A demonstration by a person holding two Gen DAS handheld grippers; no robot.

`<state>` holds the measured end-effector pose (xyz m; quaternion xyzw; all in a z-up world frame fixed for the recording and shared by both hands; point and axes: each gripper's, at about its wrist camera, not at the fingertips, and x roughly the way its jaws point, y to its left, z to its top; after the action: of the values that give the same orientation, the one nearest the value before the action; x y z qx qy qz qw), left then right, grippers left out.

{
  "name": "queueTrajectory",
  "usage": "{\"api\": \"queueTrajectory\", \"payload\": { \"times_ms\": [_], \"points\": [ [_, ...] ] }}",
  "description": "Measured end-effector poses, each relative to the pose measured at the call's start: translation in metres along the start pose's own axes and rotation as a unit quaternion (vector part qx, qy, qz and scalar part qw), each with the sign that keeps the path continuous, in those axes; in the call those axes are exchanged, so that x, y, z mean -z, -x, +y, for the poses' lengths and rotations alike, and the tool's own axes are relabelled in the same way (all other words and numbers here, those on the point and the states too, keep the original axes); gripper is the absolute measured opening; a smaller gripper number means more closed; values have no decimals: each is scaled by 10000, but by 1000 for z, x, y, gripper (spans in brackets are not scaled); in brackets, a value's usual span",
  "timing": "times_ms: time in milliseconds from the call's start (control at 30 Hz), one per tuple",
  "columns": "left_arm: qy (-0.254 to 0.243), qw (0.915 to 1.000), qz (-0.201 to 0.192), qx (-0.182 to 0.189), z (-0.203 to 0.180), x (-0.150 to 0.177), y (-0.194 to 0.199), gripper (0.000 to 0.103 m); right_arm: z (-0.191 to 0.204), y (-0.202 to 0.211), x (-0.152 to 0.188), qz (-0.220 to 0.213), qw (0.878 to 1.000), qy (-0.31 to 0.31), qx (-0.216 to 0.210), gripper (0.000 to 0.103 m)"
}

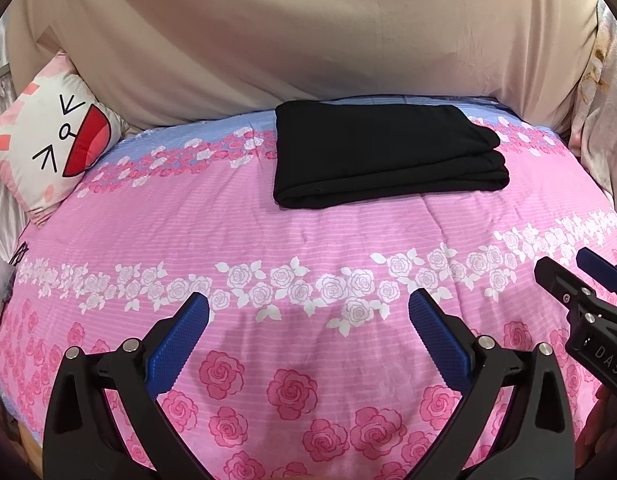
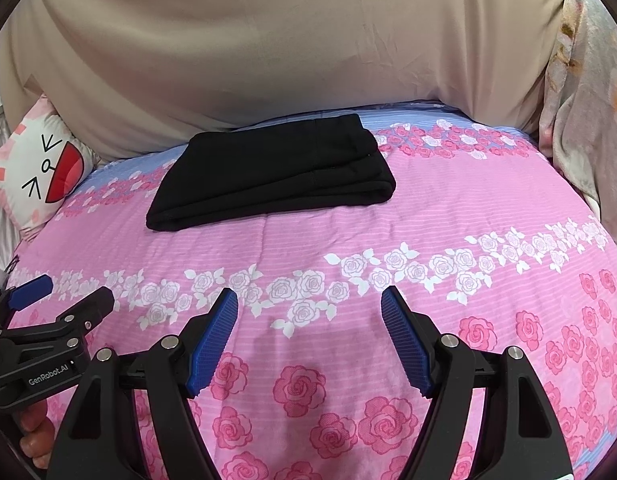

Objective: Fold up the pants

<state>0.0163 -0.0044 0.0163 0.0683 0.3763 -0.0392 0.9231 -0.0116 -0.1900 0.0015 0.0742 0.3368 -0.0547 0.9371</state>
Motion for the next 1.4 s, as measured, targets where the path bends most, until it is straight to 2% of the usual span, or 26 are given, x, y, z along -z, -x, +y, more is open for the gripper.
{"api": "queueTrajectory", "payload": {
  "times_ms": [233, 1400],
  "points": [
    [-127, 9995, -178, -249, -4, 0, -1, 97, 0, -4, 1, 65, 10000, 2, -18, 72],
    [-79, 9995, -138, -279, -1, -7, -9, 97, -2, -11, 1, 111, 9999, 0, -18, 72]
  ]
}}
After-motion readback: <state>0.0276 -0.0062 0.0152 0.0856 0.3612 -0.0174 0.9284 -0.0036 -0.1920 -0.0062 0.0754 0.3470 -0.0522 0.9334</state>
